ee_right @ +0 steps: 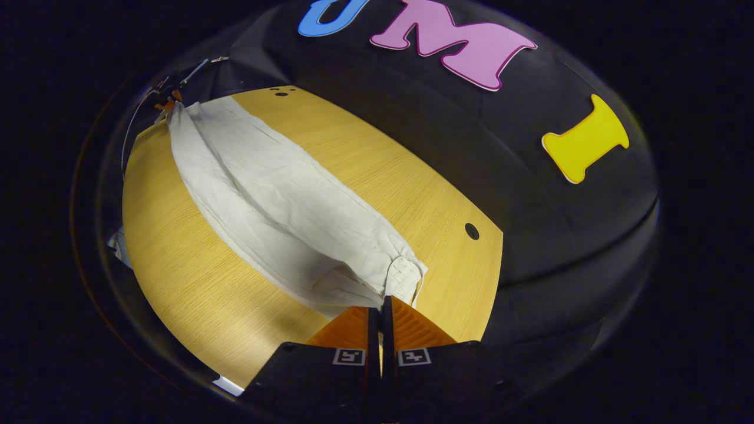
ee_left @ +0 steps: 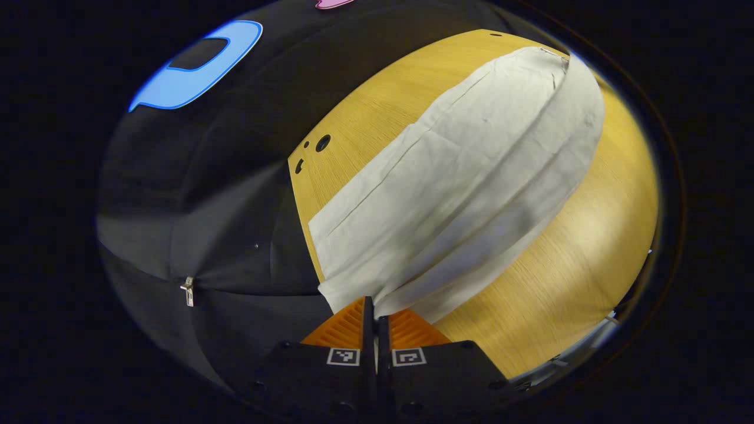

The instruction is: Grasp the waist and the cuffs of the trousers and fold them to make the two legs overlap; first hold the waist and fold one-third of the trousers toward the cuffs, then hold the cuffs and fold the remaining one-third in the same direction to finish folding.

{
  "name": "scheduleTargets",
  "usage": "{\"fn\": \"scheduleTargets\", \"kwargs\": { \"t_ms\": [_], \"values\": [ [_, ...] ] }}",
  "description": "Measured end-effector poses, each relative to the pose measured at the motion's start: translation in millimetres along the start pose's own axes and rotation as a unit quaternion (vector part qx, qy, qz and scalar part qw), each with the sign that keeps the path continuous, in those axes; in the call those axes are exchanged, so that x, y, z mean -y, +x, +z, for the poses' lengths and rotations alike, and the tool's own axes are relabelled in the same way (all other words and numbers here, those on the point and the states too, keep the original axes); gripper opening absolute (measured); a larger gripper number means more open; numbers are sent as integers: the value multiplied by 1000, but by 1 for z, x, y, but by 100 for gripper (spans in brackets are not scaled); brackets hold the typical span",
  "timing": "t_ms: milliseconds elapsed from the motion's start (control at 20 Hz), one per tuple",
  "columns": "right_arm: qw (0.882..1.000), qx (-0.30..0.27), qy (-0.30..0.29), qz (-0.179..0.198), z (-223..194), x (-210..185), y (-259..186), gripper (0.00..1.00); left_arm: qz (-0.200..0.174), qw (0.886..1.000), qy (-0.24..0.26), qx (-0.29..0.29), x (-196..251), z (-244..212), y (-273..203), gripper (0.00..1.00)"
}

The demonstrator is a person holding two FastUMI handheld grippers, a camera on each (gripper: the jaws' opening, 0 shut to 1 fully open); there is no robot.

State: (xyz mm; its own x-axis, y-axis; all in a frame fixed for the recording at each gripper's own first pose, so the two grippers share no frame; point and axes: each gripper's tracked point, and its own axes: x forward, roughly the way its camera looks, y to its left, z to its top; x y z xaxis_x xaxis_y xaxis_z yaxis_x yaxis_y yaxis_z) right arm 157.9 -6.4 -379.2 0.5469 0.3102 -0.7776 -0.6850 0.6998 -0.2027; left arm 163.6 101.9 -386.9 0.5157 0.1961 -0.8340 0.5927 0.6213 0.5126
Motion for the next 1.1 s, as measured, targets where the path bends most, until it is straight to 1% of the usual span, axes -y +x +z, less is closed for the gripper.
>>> {"fn": "scheduleTargets", "kwargs": {
  "t_ms": [200,350,500,650,750,850,950,1100],
  "values": [
    [1000,-12,-1,14,20,8,34,5,-1,1000,-4,-9,-15,26,26,6],
    [999,-24,8,28,23,12,62,5,-3,1000,-5,-16,-24,40,45,6],
    [997,-37,47,39,18,17,90,5,-12,999,-11,-37,-25,40,71,6],
    [992,-58,93,59,11,15,119,5,-23,997,-23,-72,-20,34,96,6],
    [989,-68,113,71,6,12,130,6,-30,995,-31,-85,-16,31,102,6],
    [986,-80,126,76,-1,8,142,5,-33,994,-35,-95,-13,29,107,6],
    [980,-98,152,78,-9,2,150,5,-36,994,-32,-101,-13,28,115,6],
    [975,-98,182,82,-8,3,153,12,-36,994,-33,-96,-13,28,114,6]
  ]
}}
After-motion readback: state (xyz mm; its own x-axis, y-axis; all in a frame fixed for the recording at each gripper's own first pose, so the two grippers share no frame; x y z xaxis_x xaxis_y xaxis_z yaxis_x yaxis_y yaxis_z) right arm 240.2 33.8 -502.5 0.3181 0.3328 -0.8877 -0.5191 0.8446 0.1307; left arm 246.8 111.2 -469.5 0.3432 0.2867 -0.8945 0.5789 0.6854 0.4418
